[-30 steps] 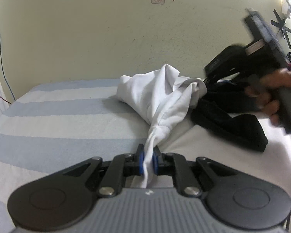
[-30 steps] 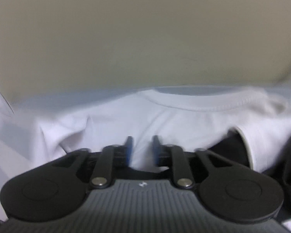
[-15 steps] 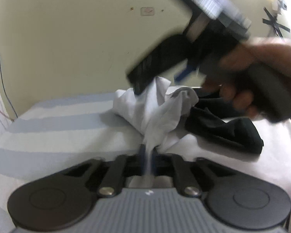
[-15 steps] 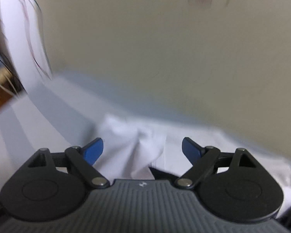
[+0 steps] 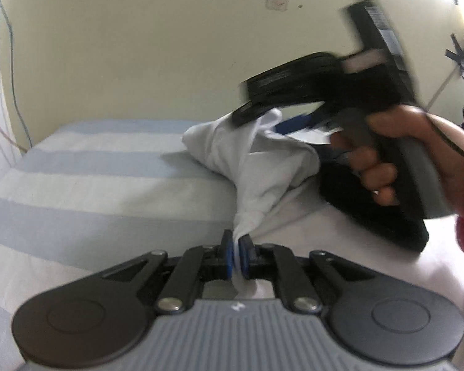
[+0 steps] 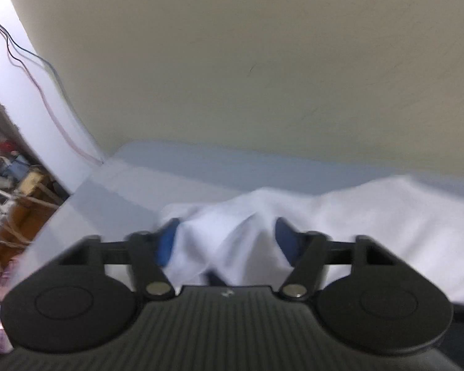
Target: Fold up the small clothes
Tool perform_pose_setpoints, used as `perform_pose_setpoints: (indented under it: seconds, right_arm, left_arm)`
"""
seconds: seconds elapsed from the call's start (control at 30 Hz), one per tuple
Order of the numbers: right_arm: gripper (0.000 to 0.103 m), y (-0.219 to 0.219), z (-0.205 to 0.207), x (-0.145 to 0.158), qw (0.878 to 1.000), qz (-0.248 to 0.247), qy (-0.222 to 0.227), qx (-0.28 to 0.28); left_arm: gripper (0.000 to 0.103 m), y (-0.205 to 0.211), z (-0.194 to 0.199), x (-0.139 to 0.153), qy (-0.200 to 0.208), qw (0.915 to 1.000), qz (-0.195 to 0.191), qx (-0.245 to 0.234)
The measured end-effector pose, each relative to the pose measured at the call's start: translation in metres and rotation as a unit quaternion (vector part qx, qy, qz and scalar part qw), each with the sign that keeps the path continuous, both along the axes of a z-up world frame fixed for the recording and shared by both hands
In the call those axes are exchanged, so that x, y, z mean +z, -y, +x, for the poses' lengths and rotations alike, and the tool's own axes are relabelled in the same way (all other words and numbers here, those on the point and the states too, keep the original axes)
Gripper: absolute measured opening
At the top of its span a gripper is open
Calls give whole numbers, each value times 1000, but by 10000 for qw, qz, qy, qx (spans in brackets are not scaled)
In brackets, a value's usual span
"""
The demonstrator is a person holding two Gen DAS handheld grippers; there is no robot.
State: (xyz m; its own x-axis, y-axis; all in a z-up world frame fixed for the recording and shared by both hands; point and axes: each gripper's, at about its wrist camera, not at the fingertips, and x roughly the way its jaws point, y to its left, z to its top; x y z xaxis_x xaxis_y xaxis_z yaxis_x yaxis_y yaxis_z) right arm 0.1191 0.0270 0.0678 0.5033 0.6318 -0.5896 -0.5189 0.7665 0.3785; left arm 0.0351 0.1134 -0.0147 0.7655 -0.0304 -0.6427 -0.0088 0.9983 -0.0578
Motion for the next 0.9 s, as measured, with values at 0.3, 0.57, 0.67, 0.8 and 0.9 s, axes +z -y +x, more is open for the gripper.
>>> perform_pose_setpoints:
  seconds: [0.3, 0.57, 0.67, 0.8, 0.9]
  right_arm:
    - [43, 32, -40, -2, 9979, 186, 195, 596]
    - [6, 58, -45, -57, 9943, 502, -934, -147]
    - [6, 50, -64, -63, 9945, 172, -937, 425]
    - [9, 59, -63, -65, 9948, -58, -896, 480]
    - [13, 81, -73, -33, 9979, 304, -492, 297]
  left_arm:
    - [6, 4, 0, 0, 130, 9999, -46, -89]
    - [5, -13, 4, -2, -34, 9997, -150, -182]
    - [8, -31, 7, -1, -112, 9980, -621, -84]
    - [12, -34, 4, 4, 57, 9973, -715, -141]
    - [16, -38, -4, 11, 295, 9958, -847, -204]
